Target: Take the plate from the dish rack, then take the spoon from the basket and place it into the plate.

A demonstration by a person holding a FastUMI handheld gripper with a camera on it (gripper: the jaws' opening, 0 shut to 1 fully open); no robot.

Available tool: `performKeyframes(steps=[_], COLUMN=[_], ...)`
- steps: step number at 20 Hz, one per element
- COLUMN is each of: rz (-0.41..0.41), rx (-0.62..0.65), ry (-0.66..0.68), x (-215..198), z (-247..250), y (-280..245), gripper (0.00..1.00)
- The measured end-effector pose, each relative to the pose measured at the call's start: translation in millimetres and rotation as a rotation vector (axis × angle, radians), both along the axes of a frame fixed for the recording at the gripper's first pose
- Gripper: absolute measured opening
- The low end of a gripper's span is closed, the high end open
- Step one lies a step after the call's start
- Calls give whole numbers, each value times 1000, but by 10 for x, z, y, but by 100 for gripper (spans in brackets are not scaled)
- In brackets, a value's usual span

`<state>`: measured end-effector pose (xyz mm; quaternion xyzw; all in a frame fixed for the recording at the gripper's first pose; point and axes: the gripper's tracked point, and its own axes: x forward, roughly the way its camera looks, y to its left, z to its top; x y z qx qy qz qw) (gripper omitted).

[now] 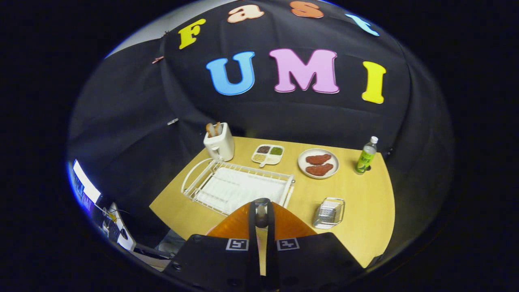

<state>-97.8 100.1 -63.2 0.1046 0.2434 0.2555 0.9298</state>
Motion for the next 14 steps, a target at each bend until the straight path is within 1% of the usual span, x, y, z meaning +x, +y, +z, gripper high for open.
performKeyframes(steps=[3,7,11,14], rz=[101,204,273,287], rx=[-14,-72,-143,-132], ry=[41,75,129,130], x=[-213,-334,-391,-393], z=[-250,-684,-1223,-1451], y=[467,942,1299,1471], gripper=[10,10,10,10])
